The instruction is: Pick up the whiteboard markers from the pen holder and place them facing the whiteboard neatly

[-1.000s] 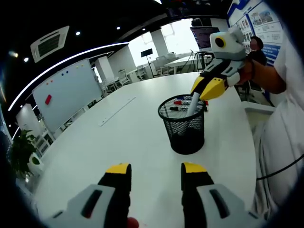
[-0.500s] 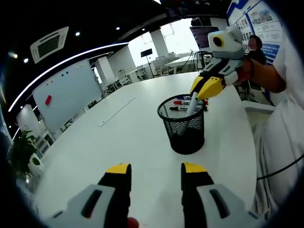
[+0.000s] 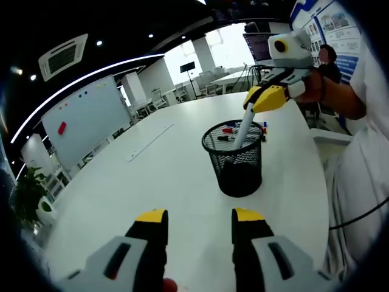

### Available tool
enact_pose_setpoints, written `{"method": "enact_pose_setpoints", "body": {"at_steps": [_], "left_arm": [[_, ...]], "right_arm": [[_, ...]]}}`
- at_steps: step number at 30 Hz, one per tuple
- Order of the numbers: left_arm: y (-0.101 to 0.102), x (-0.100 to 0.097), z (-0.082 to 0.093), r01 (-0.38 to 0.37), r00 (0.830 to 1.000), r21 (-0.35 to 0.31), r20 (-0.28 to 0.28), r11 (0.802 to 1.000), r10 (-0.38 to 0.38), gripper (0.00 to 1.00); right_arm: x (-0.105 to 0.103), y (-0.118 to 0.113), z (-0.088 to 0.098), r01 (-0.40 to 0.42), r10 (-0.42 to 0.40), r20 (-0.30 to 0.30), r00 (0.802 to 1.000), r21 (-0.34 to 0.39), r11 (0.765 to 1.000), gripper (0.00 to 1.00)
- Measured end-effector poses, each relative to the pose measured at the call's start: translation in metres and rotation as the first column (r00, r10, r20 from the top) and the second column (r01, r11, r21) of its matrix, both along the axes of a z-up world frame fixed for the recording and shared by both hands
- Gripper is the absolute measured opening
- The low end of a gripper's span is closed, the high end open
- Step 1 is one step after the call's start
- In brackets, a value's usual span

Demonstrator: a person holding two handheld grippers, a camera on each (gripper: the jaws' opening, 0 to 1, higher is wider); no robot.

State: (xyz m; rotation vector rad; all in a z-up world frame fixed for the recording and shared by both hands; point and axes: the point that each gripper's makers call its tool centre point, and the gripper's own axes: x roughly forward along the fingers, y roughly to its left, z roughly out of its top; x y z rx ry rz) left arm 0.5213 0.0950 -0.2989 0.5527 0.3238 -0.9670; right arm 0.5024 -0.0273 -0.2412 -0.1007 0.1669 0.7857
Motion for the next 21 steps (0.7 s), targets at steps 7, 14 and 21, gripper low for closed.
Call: {"method": "enact_pose_setpoints", "body": {"at_steps": [7,14,21], "left_arm": [[0.0,0.0,0.0,-0.001,1.0,0.0,0.003,1.0,0.001,0.44],[0.0,0.0,0.0,-0.001,1.0,0.001,0.001,1.0,0.001,0.44],[0.0,0.0,0.0,-0.002,1.0,0.001,0.001,1.0,0.002,0.44]], "right_arm": [[-0.008,-0.006,0.021,-0.001,-0.003,0.098,0.995,0.04,0.999,0.07],[-0.008,-0.019,0.032,0.025,-0.039,0.12,0.992,0.116,0.993,0.07],[-0.008,-0.047,0.062,0.077,-0.132,0.232,0.964,0.232,0.97,0.07]]}}
